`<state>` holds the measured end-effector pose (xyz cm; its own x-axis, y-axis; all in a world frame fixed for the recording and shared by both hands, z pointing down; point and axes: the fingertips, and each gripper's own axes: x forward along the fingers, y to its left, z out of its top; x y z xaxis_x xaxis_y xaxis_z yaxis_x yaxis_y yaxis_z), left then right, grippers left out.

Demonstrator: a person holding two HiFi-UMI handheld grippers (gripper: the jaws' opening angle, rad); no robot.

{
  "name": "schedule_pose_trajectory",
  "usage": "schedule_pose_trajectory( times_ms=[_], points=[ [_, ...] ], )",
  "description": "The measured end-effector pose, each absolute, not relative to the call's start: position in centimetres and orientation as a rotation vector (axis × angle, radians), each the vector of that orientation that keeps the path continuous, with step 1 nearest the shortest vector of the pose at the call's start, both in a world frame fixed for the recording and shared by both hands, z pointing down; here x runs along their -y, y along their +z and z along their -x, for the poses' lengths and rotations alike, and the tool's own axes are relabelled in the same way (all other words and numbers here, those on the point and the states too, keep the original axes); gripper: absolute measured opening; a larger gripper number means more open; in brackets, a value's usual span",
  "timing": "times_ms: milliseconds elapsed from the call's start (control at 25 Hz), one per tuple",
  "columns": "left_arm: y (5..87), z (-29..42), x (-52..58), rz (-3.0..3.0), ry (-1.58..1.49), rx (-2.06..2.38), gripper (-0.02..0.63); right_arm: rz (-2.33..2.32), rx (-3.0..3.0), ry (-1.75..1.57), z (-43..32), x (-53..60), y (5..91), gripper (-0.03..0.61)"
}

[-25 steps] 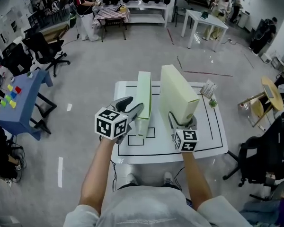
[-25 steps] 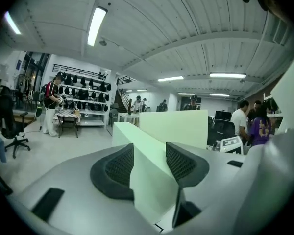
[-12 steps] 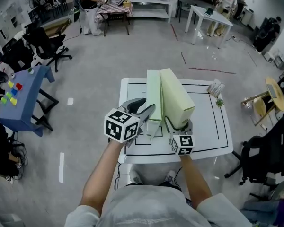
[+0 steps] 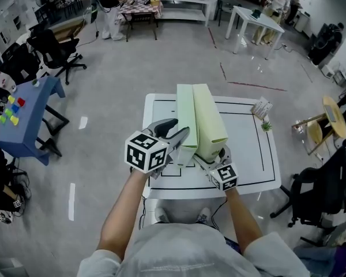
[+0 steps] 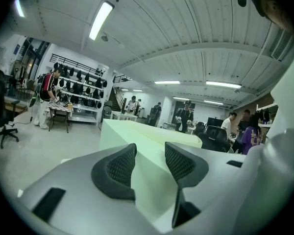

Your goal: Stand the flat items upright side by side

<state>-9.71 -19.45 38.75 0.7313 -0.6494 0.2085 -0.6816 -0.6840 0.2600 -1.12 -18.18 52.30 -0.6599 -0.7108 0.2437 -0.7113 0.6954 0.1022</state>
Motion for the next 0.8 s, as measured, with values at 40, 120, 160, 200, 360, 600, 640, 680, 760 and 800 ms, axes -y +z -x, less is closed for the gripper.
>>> schedule_pose_trajectory(
  times_ms=[40,120,160,200,360,600,640,680,760,800],
  points=[
    [38.8,9.6,19.5,-2.615,0.143,1.033,0.206,-1.077,2.635,0.014,1.4,18.0,52.5,0.427],
    [38.9,9.5,19.5,-2.619,0.154,1.028,0.209,-0.994,2.625,0.045,1.7,17.9,53.0,0.434],
    [38.9,9.4,19.6,-2.621,0.160,1.026,0.209,-0.966,2.625,0.059,1.8,18.0,53.2,0.437],
    [38.9,9.3,19.6,-2.623,0.165,1.023,0.209,-0.941,2.626,0.069,1.8,18.2,53.5,0.437],
    [38.8,9.1,19.6,-2.616,0.166,1.023,0.209,-0.845,2.612,0.094,1.8,18.5,54.2,0.443],
    [38.9,9.9,19.5,-2.582,0.125,1.069,0.209,-0.707,2.612,0.115,1.3,17.8,53.9,0.448],
    [38.9,10.0,19.5,-2.573,0.117,1.075,0.210,-0.677,2.612,0.113,1.1,17.5,53.8,0.446],
    [38.9,10.1,19.5,-2.564,0.108,1.081,0.209,-0.645,2.613,0.112,1.1,17.1,53.6,0.446],
    [38.9,10.2,19.4,-2.547,0.090,1.093,0.209,-0.588,2.616,0.106,1.2,16.4,53.1,0.446],
    [38.8,10.2,19.4,-2.539,0.079,1.098,0.204,-0.564,2.616,0.100,1.4,16.1,52.9,0.446]
  ],
)
